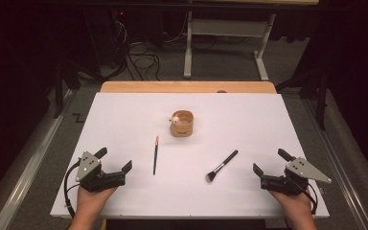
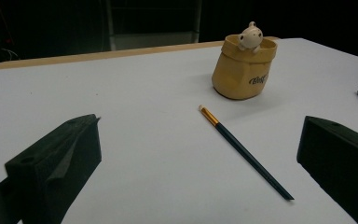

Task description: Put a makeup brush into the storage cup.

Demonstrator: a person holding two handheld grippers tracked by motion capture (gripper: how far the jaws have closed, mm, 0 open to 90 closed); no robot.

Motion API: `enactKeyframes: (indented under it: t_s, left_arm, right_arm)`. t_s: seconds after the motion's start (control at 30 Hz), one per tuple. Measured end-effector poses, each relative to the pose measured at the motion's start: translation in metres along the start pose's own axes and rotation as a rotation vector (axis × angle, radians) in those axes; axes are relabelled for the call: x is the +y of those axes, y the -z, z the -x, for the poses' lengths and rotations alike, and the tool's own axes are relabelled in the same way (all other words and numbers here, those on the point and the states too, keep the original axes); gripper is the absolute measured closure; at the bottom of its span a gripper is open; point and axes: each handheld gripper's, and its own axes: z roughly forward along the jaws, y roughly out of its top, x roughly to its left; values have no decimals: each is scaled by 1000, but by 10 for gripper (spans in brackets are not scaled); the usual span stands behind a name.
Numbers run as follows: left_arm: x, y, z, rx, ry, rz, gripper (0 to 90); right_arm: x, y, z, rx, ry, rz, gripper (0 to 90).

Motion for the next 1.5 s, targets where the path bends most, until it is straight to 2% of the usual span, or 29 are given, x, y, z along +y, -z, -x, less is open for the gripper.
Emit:
enactKeyframes:
  t_s: [1.1, 1.5]
  left_arm:
    - [-2, 1, -6, 26, 22, -17, 5]
    - [-2, -1, -6, 60, 24, -68, 7]
  right_arm:
    - [-3, -4, 0, 1, 7, -11, 2]
    - [-6, -8, 2, 10, 5, -19, 2]
